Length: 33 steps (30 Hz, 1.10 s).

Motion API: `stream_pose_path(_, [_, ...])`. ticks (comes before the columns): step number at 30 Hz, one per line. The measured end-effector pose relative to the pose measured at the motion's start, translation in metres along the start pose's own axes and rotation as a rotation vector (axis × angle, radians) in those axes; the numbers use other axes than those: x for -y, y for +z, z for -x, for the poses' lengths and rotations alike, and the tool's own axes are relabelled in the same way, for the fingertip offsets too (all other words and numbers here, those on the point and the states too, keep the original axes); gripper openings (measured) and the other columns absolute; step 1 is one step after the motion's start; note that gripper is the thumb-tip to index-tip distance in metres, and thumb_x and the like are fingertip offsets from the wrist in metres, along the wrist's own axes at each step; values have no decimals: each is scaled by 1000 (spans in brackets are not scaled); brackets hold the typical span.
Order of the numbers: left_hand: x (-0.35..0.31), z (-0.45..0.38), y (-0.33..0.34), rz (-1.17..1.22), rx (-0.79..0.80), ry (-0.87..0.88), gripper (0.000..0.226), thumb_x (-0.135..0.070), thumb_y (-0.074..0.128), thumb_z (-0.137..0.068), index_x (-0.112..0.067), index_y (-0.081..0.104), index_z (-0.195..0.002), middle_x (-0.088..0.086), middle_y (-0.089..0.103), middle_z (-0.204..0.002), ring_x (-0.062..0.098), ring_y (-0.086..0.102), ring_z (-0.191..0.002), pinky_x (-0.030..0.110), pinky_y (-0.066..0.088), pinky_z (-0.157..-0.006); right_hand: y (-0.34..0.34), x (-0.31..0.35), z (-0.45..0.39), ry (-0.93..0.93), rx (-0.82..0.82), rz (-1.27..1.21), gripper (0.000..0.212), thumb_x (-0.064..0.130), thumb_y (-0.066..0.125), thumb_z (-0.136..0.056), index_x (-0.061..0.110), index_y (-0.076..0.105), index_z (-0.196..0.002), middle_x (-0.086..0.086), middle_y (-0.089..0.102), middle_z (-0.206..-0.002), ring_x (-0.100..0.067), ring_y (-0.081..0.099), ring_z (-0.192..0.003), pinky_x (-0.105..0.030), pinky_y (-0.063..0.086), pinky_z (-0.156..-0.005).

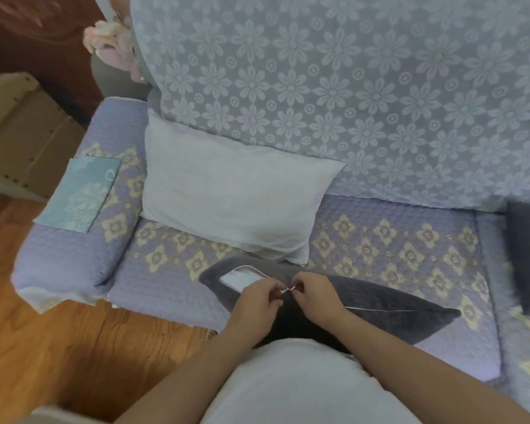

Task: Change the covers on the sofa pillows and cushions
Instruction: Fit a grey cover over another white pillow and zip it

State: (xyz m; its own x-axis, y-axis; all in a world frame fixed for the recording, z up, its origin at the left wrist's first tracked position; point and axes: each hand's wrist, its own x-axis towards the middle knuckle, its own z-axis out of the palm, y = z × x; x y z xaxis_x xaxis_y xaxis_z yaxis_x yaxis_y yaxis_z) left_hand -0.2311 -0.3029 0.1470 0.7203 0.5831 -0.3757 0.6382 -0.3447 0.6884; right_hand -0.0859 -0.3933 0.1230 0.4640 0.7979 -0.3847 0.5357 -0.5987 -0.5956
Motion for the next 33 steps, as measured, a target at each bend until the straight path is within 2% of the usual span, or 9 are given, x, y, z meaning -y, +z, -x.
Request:
stream_pose_path(2, [-1, -9, 13, -111, -9, 124, 37, -13, 65, -92, -27, 64, -126, -9, 65, -114, 8, 57, -106, 25, 47, -95, 3, -1, 1, 25, 23, -36, 14, 13, 65, -89, 19, 68, -101, 1, 70, -98, -17, 63, -92, -34, 51, -83])
stream_pose_path(4, [1, -20, 23, -218, -12, 215, 39, -15, 63, -93, -24, 61, -130, -1, 63, -109, 15, 56, -101, 31, 47, -86, 4, -4, 1, 58, 40, -109, 18, 10, 66, -90, 18, 62, -105, 2, 69, -98, -15, 64, -91, -35, 53, -83])
stream_pose_path(7, [7, -30, 33, -404, -18, 318, 14, -12, 67, -88, -15, 65, -102, 6, 58, -87, 26, 58, -82, 32, 35, -62, 0, -11, 0, 125, 32, -227, 29, 6, 69, -89, 18, 54, -111, 2, 66, -92, -13, 64, -88, -34, 55, -83])
stream_pose_path(12, [3, -33, 31, -534, -37, 337, 8, -12, 66, -86, -15, 60, -82, 6, 56, -76, 24, 52, -69, 33, 25, -60, -4, -11, 0, 153, 55, -353, 39, 0, 69, -88, 19, 49, -117, -8, 65, -91, -19, 65, -89, -17, 50, -70])
stream_pose_path(14, [-3, -30, 28, -551, -26, 341, 15, -11, 71, -81, -16, 57, -77, 3, 55, -70, 17, 42, -61, 31, 22, -58, -6, -11, 0, 158, 55, -377, 40, 0, 70, -88, 20, 51, -117, -8, 67, -92, -19, 66, -89, -20, 53, -73])
stream_pose_path(18, [-9, -24, 33, -467, -79, 243, 22, -7, 76, -77, -17, 56, -75, 2, 56, -63, 21, 52, -54, 30, 23, -52, -3, -14, -2, 165, 37, -351, 30, 4, 73, -85, 17, 59, -108, -2, 69, -88, -14, 65, -86, -33, 55, -83])
stream_pose_path(23, [-22, -24, 38, -132, -186, -177, 7, -13, 52, -94, -12, 58, -91, 6, 62, -95, 23, 57, -91, 35, 45, -75, 9, -10, -2, -9, -7, -63, 8, 19, 65, -90, 21, 68, -97, 6, 68, -91, -14, 59, -85, -34, 49, -79])
stream_pose_path(27, [-31, -25, 35, -219, -165, -264, 3, -14, 52, -94, -14, 50, -92, 7, 54, -110, 26, 52, -103, 35, 40, -81, 19, -11, 1, -269, -86, 244, 1, 11, 64, -87, 11, 65, -88, -7, 61, -81, -26, 52, -76, -42, 47, -70])
stream_pose_path(33, [-22, -28, 18, -301, -316, -367, 7, -16, 53, -94, -15, 60, -96, 1, 63, -104, 23, 58, -102, 39, 37, -88, 15, -9, 1, -228, -118, 375, 26, 0, 73, -68, 13, 57, -83, -8, 58, -80, -27, 52, -79, -35, 40, -63])
